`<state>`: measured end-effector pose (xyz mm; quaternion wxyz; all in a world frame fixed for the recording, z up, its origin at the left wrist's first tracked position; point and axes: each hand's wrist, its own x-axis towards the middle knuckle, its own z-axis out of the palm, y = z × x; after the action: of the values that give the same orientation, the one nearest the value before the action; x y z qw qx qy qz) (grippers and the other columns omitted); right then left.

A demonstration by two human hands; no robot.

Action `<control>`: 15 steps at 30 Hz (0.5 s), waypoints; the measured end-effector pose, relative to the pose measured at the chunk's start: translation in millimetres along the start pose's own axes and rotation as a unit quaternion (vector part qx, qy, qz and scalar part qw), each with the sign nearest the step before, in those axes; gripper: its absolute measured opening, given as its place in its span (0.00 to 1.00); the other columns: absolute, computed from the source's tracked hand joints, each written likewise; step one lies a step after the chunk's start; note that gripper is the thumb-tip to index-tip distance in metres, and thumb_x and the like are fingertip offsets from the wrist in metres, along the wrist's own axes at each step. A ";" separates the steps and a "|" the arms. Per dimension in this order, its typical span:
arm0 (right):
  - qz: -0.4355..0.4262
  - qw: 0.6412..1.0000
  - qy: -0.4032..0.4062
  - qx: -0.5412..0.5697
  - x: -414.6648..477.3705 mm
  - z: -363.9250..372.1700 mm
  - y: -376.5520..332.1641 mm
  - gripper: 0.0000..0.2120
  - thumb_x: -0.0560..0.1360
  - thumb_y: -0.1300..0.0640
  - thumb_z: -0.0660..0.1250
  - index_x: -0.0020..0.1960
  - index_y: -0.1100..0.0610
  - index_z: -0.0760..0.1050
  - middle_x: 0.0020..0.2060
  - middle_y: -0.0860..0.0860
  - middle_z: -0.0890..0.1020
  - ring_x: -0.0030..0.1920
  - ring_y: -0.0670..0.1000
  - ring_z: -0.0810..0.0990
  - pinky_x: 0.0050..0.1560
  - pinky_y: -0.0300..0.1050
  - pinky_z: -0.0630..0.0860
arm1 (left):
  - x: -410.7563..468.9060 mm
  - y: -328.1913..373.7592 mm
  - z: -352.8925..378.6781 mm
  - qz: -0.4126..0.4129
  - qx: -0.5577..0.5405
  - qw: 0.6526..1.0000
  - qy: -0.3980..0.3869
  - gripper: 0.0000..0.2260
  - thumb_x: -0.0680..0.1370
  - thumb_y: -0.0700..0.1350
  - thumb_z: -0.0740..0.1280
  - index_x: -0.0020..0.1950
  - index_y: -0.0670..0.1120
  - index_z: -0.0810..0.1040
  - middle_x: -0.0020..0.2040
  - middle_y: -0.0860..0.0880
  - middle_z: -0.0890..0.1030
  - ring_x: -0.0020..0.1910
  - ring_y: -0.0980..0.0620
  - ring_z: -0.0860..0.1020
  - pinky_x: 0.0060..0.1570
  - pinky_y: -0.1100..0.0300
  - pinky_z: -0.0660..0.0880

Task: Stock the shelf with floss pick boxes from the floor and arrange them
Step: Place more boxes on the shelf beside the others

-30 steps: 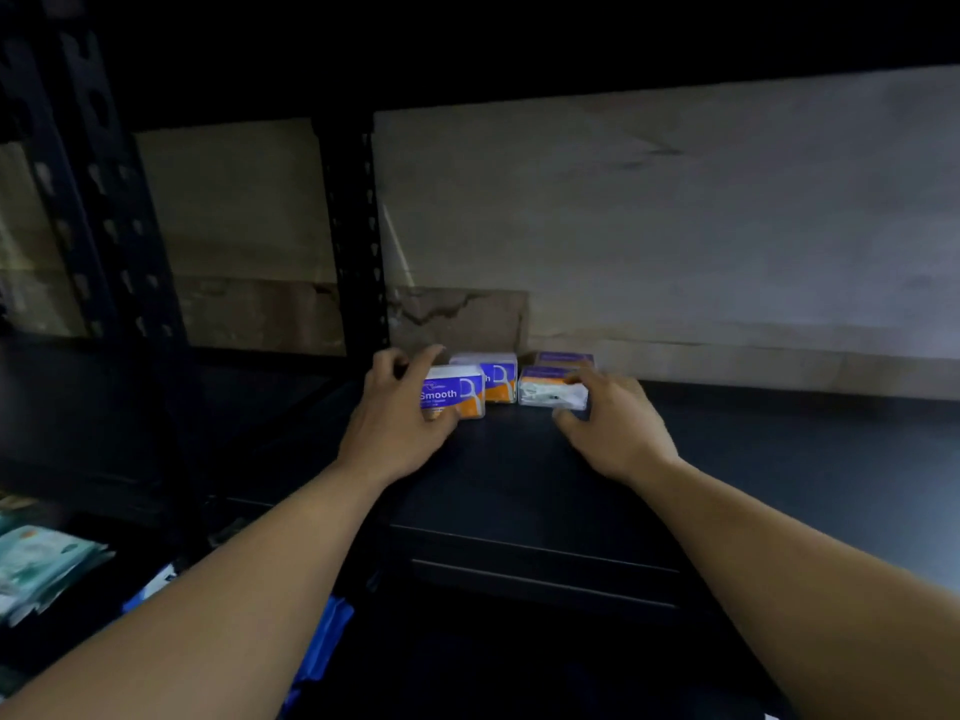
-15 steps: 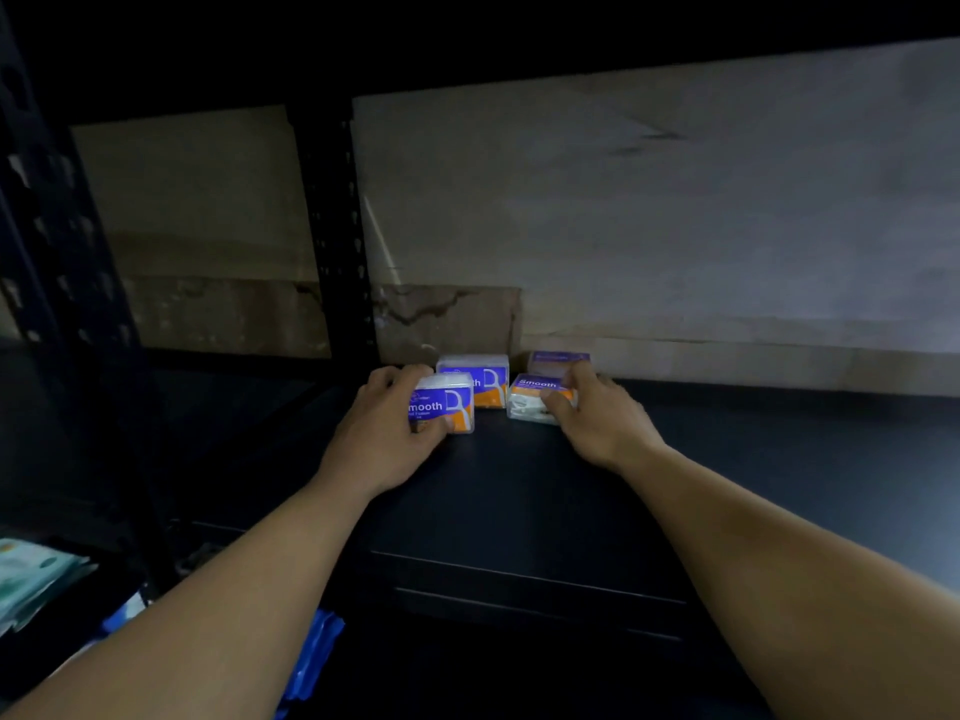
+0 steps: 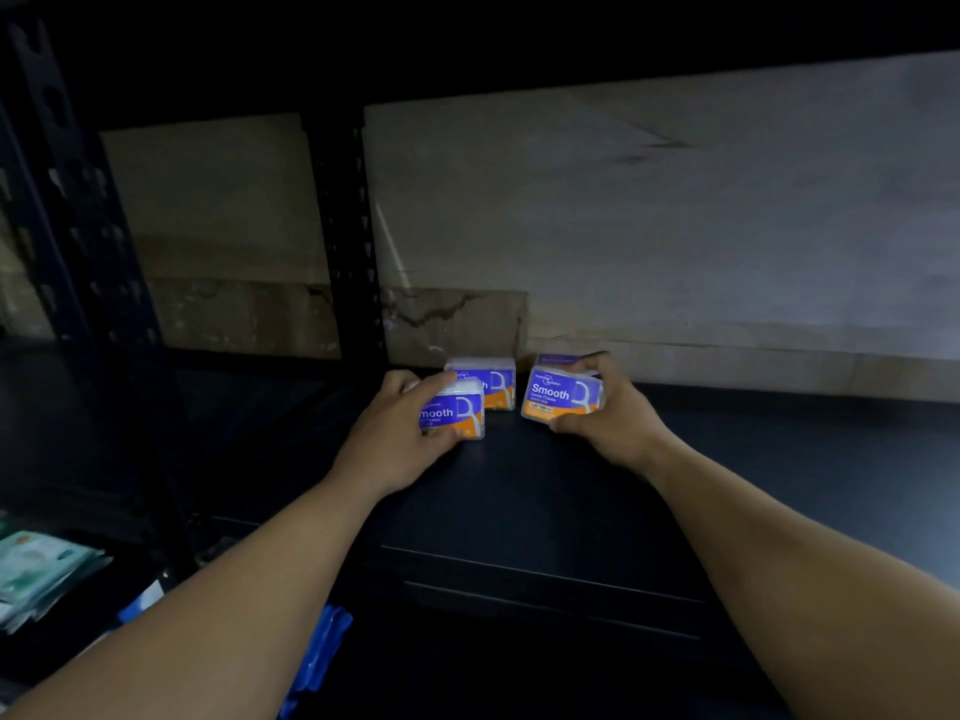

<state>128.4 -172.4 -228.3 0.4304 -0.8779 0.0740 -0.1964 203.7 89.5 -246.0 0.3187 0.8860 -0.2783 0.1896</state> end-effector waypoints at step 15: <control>-0.067 0.993 -0.009 -0.099 -0.1 2.4 -0.9 0.31 0.71 0.56 0.76 0.69 0.42 0.67 0.61 0.48 0.70 0.56 0.47 0.73 0.54 0.42 0.73 | -1.7 2.5 1.5 0.015 0.012 1.000 0.010 0.30 0.74 0.50 0.73 0.74 0.59 0.68 0.59 0.53 0.66 0.57 0.54 0.73 0.56 0.60 0.72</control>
<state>129.3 -170.1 -228.9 0.3276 -0.9209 0.0300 -0.2089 201.1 87.6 -246.9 0.3078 0.8838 -0.2858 0.2062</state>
